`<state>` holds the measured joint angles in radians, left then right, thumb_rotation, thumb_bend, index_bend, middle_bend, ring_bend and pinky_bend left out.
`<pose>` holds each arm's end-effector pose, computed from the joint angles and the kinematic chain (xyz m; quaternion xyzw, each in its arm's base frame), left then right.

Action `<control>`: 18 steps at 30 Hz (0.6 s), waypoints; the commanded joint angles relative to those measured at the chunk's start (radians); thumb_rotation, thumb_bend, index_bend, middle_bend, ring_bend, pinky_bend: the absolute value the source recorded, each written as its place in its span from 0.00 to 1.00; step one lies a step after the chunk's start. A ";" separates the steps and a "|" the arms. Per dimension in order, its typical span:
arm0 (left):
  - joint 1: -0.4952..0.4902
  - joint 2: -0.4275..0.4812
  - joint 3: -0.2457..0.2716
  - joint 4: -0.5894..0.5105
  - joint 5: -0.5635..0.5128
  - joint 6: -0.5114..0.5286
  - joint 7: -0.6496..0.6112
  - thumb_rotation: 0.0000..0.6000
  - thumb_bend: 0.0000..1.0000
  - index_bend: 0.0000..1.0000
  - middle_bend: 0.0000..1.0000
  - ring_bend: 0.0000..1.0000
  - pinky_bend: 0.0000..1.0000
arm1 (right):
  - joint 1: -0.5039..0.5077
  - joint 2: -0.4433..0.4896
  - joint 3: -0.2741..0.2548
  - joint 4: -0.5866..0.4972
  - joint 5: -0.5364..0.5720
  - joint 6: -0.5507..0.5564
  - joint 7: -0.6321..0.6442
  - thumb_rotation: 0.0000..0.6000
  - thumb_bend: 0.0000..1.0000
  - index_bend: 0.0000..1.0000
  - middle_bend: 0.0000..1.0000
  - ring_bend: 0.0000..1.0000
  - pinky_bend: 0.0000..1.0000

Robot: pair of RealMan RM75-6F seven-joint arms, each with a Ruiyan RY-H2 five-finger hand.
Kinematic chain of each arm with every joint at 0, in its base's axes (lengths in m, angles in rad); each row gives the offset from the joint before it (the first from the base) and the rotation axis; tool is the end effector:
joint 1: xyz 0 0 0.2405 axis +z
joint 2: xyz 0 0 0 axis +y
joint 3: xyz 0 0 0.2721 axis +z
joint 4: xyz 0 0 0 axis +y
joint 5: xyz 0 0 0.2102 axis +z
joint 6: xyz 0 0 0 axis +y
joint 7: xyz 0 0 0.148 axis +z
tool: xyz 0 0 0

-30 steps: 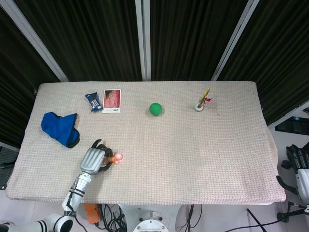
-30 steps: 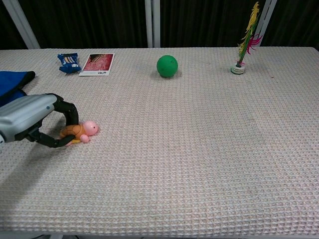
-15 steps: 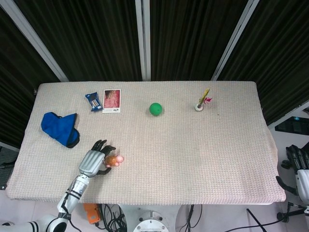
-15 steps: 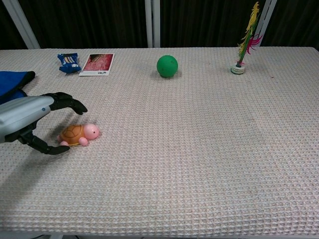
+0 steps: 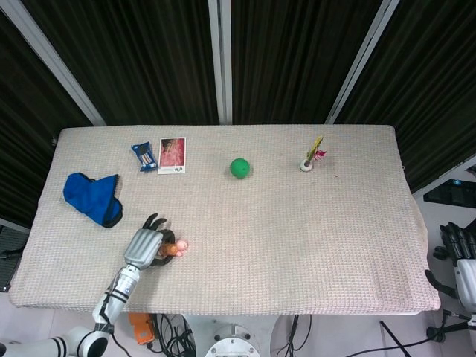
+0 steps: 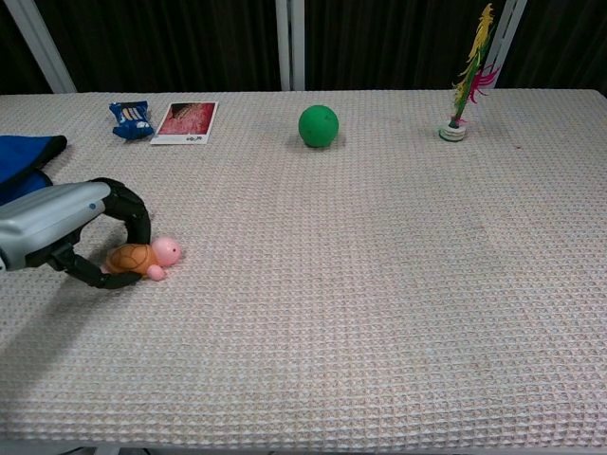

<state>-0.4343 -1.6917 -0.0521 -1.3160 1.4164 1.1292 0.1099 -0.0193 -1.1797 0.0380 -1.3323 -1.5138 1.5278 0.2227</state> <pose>-0.2362 0.2700 -0.0534 -0.7004 -0.4343 -0.3955 0.4055 -0.3866 -0.1480 0.1795 0.5650 -0.4049 0.3731 0.6146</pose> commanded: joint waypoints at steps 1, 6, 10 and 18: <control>-0.002 -0.023 -0.002 0.038 0.005 0.009 -0.014 1.00 0.33 0.70 0.70 0.28 0.11 | 0.001 -0.001 0.001 -0.001 0.000 -0.001 -0.002 1.00 0.17 0.00 0.00 0.00 0.00; -0.005 -0.032 -0.002 0.060 -0.001 0.004 0.002 1.00 0.35 0.76 0.76 0.35 0.13 | 0.001 -0.001 0.000 -0.003 -0.002 0.000 -0.003 1.00 0.17 0.00 0.00 0.00 0.00; -0.002 -0.029 -0.001 0.047 0.002 0.016 0.008 1.00 0.35 0.78 0.78 0.37 0.13 | -0.003 0.000 0.000 -0.002 -0.003 0.009 0.000 1.00 0.17 0.00 0.00 0.00 0.00; 0.002 0.042 0.020 -0.049 0.028 0.021 -0.006 1.00 0.20 0.27 0.29 0.12 0.09 | -0.012 0.006 -0.002 -0.009 -0.015 0.033 0.004 1.00 0.17 0.00 0.00 0.00 0.00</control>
<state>-0.4314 -1.6786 -0.0432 -1.3367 1.4349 1.1576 0.1045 -0.0312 -1.1739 0.0362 -1.3406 -1.5280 1.5602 0.2268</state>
